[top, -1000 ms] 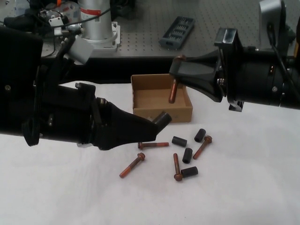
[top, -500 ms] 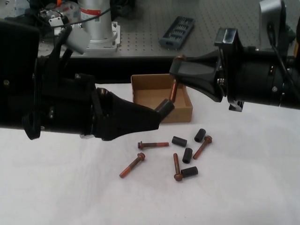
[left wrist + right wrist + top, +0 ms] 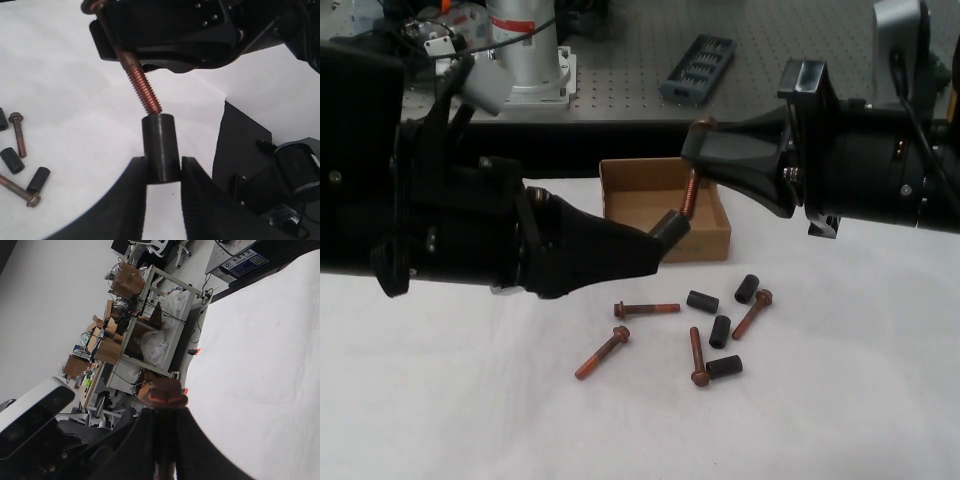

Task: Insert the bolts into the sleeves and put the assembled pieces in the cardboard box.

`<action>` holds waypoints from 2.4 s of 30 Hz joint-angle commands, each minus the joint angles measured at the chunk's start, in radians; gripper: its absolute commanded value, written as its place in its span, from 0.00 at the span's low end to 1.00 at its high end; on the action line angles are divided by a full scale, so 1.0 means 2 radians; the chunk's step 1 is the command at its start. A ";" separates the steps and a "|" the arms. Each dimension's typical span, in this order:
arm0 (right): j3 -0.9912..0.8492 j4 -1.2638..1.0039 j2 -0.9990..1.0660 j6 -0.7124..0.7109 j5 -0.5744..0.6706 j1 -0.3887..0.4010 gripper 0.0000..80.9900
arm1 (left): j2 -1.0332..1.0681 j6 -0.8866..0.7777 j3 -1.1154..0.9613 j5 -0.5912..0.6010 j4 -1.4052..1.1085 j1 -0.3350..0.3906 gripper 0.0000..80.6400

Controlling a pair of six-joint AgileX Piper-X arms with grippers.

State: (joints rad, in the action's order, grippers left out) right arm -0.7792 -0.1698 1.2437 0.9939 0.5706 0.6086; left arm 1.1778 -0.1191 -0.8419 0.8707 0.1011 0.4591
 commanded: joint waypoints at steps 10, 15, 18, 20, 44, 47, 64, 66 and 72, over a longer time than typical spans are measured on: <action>-0.001 -0.009 0.001 0.000 0.003 0.000 0.03 | -0.005 -0.030 -0.002 -0.005 -0.041 -0.001 0.01; -0.001 -0.009 0.001 0.000 0.003 0.000 0.03 | -0.005 -0.030 -0.002 -0.001 -0.040 -0.001 0.01; -0.001 -0.013 0.001 0.010 0.003 0.000 0.03 | -0.005 -0.030 -0.002 -0.001 -0.039 -0.001 0.01; -0.001 -0.024 0.001 0.019 0.003 0.000 0.03 | -0.005 -0.030 -0.002 -0.001 -0.036 0.000 0.01; -0.003 -0.065 0.001 0.030 0.036 -0.010 0.03 | 0.012 0.008 -0.002 -0.027 -0.005 0.024 0.01; -0.003 -0.064 0.001 0.018 0.038 -0.016 0.03 | 0.012 0.008 -0.002 -0.027 -0.005 0.024 0.01; -0.003 0.072 0.001 -0.072 0.046 -0.018 0.03 | 0.059 0.162 -0.002 -0.168 0.123 0.009 0.01; -0.003 0.072 0.001 -0.072 0.049 -0.018 0.03 | 0.090 0.173 -0.002 -0.170 0.116 0.009 0.01; -0.003 0.070 0.001 -0.072 0.060 -0.018 0.03 | 0.169 0.196 -0.002 -0.209 0.103 0.009 0.01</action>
State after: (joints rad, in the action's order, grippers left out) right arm -0.7792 -0.0229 1.2437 0.8593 0.6690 0.5779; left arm 1.5021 0.2471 -0.8419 0.4776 0.3151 0.4790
